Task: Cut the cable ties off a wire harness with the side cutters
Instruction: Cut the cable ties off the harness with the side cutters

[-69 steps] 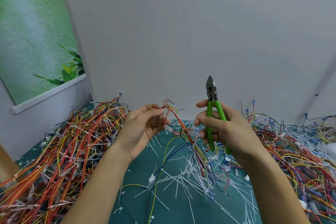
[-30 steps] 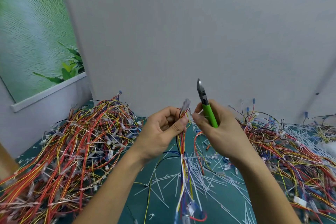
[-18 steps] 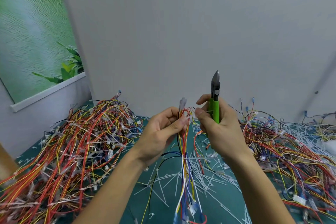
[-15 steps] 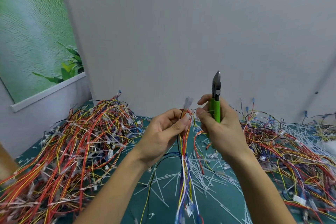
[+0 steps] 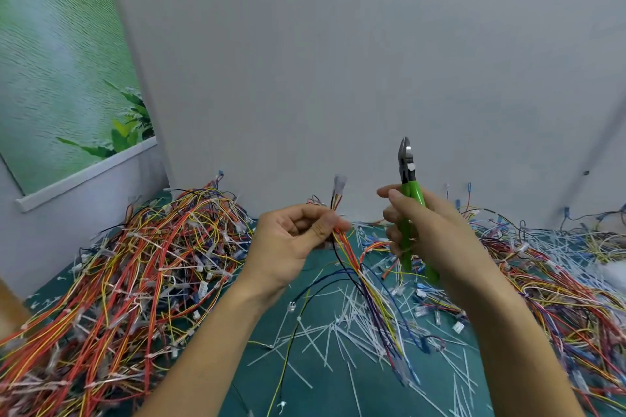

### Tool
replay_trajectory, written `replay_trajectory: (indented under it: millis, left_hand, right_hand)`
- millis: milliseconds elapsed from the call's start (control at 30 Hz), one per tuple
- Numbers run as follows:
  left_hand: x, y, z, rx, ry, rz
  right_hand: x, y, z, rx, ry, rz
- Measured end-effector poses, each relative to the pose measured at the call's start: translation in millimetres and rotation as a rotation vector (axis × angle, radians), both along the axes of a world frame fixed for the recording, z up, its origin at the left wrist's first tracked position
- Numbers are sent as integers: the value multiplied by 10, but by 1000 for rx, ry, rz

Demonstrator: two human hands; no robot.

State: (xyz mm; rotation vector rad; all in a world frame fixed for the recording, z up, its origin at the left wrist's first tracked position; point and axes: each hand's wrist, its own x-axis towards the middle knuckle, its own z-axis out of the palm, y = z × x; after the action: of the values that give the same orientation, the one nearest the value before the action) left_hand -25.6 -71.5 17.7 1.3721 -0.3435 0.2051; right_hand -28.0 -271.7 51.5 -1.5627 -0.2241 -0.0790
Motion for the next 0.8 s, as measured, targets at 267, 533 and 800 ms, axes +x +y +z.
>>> replay_trajectory:
  millis: [267,533,800]
  left_hand:
    - [8,17,52,-119,-13,90]
    - [25,12,39,-114,4,170]
    - [29,-14,5,-67,-30,216]
  right_hand:
    - [-108,-63,52,-58,331,737]
    - [-96,33,-10,-161,379,604]
    - [-148,53,20,-252,382,579]
